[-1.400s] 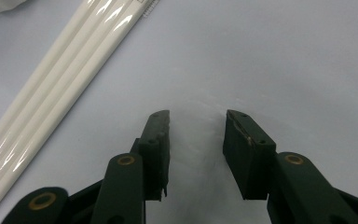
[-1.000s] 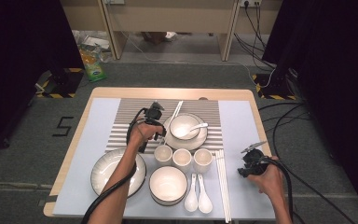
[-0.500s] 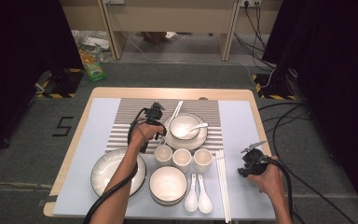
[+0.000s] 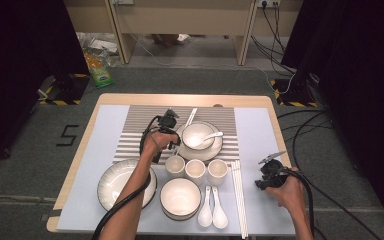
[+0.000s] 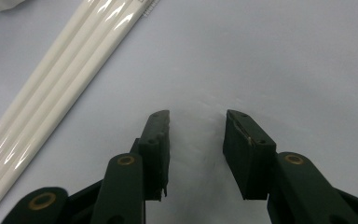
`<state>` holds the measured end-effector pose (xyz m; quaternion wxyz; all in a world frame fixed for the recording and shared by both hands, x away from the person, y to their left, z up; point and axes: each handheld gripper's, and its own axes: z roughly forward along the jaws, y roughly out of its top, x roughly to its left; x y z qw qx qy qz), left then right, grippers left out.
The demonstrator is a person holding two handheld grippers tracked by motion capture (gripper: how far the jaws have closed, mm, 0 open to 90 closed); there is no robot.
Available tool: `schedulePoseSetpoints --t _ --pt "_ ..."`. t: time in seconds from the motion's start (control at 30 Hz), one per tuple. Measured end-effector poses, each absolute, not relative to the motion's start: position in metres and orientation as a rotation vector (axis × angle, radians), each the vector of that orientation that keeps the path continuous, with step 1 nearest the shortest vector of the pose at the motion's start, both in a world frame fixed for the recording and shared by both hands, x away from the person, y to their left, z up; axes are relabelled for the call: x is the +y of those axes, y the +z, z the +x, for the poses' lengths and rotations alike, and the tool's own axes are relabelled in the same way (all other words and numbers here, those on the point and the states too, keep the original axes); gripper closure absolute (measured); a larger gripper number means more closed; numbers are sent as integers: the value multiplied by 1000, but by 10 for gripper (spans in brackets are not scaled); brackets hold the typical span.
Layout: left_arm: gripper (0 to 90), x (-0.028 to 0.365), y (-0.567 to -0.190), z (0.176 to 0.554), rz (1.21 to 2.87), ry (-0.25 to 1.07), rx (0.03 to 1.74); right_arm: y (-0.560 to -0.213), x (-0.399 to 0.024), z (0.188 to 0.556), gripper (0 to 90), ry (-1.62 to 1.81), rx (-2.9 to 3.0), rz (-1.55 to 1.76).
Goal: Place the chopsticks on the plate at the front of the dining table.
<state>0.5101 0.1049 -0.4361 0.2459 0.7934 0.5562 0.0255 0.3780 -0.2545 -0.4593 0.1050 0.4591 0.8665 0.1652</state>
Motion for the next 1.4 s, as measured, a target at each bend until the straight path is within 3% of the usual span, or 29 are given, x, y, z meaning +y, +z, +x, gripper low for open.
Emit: schedulePoseSetpoints --t 1.4 --pt "699 112 -431 499 2247 122 1452 -459 -252 379 603 462 2560 1356"
